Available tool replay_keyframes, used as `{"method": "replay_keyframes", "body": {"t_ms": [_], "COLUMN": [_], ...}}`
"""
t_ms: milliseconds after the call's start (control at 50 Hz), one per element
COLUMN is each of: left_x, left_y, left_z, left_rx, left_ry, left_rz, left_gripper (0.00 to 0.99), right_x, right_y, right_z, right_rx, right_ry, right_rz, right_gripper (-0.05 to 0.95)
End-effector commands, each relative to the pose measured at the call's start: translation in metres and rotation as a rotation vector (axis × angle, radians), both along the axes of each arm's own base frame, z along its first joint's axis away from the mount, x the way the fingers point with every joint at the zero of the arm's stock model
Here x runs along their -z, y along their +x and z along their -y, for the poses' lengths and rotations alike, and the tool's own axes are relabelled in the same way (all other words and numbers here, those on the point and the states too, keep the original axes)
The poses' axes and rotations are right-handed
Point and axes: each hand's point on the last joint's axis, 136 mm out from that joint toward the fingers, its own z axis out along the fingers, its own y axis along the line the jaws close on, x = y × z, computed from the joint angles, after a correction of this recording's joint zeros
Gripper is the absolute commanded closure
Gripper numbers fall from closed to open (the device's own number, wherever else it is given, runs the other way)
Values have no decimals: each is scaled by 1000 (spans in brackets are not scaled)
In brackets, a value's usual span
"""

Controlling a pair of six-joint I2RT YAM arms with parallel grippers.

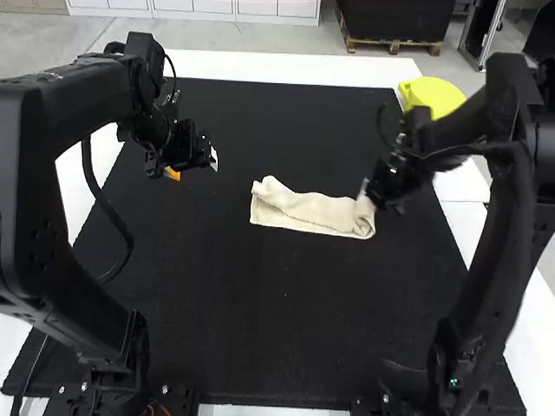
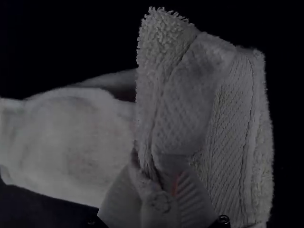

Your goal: Fold the towel.

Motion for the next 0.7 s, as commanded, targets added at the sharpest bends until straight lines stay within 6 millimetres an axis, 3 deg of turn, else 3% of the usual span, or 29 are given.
{"method": "replay_keyframes", "body": {"t_ms": [0,120,480,680], "left_x": [-20,-23,-32,-40], "left_y": [2,2,1,-5], "left_z": [1,1,2,0], "left_rx": [1,2,4,-3], "left_ry": [-11,-12,-15,-14], "left_rz": [60,67,84,91], "left_gripper": [25,25,25,25], "right_x": [-18,-15,-9,-7], "right_y": [2,-1,12,15], "right_z": [-35,-56,-85,-123], "right_rx": [-14,-57,-119,-196], "right_ry": [57,63,60,65], "right_rz": [20,23,20,26], "right_gripper": [918,918,918,918]}}
